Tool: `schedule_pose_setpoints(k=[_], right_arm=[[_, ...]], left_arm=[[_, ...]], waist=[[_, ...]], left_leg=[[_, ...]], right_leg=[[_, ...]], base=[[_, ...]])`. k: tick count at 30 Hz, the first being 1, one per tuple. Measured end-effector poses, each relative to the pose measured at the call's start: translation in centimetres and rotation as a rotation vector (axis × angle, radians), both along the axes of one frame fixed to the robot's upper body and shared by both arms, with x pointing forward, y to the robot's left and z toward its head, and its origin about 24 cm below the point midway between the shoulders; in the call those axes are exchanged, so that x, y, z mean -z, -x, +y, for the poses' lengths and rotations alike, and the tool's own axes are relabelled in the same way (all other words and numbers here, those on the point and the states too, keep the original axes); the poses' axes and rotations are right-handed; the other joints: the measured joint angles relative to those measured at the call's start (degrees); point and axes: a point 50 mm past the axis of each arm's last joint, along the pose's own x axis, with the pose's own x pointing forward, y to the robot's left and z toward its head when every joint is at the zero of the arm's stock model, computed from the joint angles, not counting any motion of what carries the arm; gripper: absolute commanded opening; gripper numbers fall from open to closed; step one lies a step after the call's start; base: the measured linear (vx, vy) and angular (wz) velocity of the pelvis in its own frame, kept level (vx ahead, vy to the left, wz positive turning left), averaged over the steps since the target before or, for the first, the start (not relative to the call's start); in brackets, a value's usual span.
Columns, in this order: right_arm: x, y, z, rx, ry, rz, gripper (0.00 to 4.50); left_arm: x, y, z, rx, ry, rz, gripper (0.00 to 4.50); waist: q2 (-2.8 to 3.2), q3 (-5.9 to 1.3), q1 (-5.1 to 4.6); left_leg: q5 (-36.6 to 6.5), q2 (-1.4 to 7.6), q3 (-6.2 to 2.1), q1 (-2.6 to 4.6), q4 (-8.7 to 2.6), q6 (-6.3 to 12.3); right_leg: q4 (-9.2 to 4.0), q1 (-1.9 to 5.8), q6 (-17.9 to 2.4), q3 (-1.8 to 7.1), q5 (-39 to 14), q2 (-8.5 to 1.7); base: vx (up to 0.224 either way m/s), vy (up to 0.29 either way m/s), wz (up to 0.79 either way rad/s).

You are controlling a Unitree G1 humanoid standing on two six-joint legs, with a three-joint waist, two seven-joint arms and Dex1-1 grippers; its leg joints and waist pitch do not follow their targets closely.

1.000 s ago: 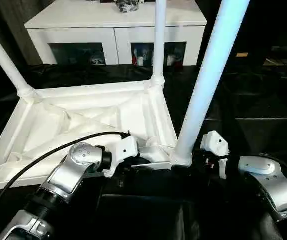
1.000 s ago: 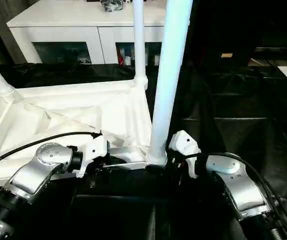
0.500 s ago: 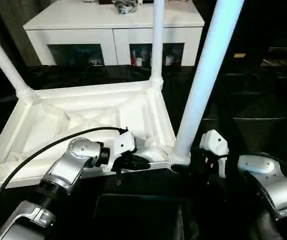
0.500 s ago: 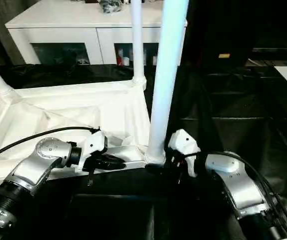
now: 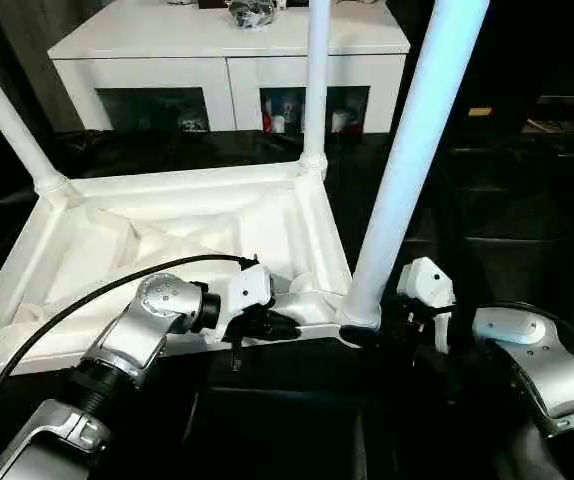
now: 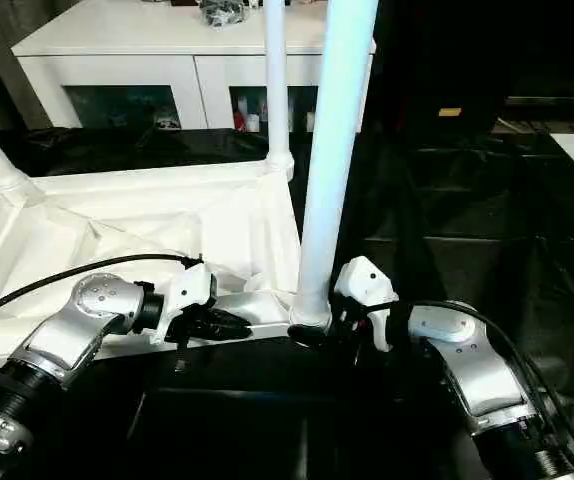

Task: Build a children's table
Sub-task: Rotate leg to tighten

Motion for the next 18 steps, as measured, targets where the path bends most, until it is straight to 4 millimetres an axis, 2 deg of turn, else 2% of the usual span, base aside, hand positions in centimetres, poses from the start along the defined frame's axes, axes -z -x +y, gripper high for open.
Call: schedule_pose_setpoints(k=[8, 11, 18], right_arm=[[-0.09, -0.07, 0.05, -0.002, 0.0, -0.005, 4.5], [-0.09, -0.06, 0.06, -0.004, 0.0, -0.004, 4.5], [-0.07, -0.1, 0.06, -0.01, 0.005, -0.002, 4.5]], left_arm=[[-0.03, -0.19, 0.08, 0.021, -0.027, 0.011, 0.57], [-0.05, -0.18, 0.09, 0.025, -0.028, 0.015, 0.22], [-0.02, -0.14, 0.14, 0.021, -0.032, 0.046, 0.03]], waist=[[0.02, -0.01, -0.11], [0.04, -0.02, -0.1], [0.02, -0.01, -0.08]], left_leg=[[0.0, 0.0, 0.03, 0.02, -0.07, -0.02], [0.0, 0.0, 0.04, 0.02, -0.15, -0.02], [0.0, 0.0, 0.04, 0.02, -0.19, -0.02]], right_leg=[[-0.01, 0.0, 0.0, 0.03, 0.0, 0.0], [-0.04, -0.01, 0.0, 0.02, 0.0, 0.0], [-0.05, -0.02, 0.0, 0.01, 0.0, 0.0]], base=[[0.0, 0.0, 0.0], [0.0, 0.0, 0.0], [0.0, 0.0, 0.0]])
